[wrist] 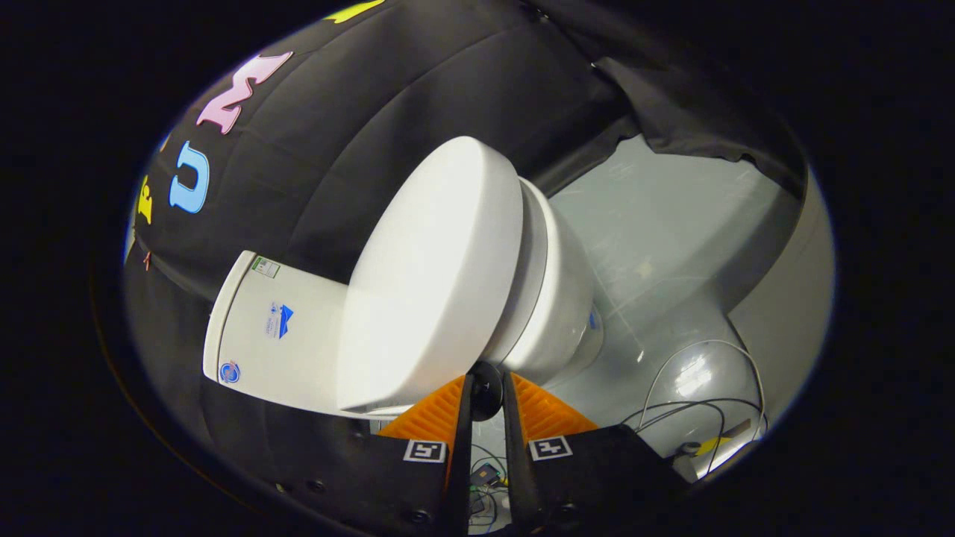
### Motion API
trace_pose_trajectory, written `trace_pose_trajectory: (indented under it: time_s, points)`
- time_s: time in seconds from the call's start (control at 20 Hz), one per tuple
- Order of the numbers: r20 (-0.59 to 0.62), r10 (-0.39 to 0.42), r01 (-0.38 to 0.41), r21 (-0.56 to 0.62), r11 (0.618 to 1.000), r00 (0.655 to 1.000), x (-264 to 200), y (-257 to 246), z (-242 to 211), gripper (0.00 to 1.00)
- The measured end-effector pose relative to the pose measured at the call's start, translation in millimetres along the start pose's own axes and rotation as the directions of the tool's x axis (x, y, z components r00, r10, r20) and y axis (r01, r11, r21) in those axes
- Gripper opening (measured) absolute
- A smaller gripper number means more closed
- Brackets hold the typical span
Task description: Open the toilet lid.
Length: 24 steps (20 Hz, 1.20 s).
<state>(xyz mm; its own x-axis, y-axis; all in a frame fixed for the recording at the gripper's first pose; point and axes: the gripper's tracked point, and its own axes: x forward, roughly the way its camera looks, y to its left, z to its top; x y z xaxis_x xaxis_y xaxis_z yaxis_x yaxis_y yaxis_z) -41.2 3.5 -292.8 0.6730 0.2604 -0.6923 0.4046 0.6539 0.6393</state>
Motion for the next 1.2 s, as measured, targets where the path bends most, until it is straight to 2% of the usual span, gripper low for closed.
trace_pose_trajectory:
  time_s: [0.1,0.15,0.2,0.5,0.6,1.2]
  points:
    - [-0.012,0.014,-0.014,0.055,0.998,1.0,-0.3,-4.7,8.4,0.26]
    - [-0.013,0.007,-0.006,0.08,0.997,1.0,7.2,-4.7,6.7,0.21]
    - [-0.011,0.006,-0.005,0.067,0.998,1.0,1.4,-4.1,2.3,0.16]
    - [-0.008,0.013,-0.013,0.036,0.999,1.0,-4.6,8.7,6.6,0.14]
    - [-0.004,-0.013,0.013,-0.001,1.0,1.0,-6.9,12.1,6.4,0.11]
    - [0.036,-0.013,0.015,-0.079,0.997,0.999,-20.0,38.3,15.6,0.11]
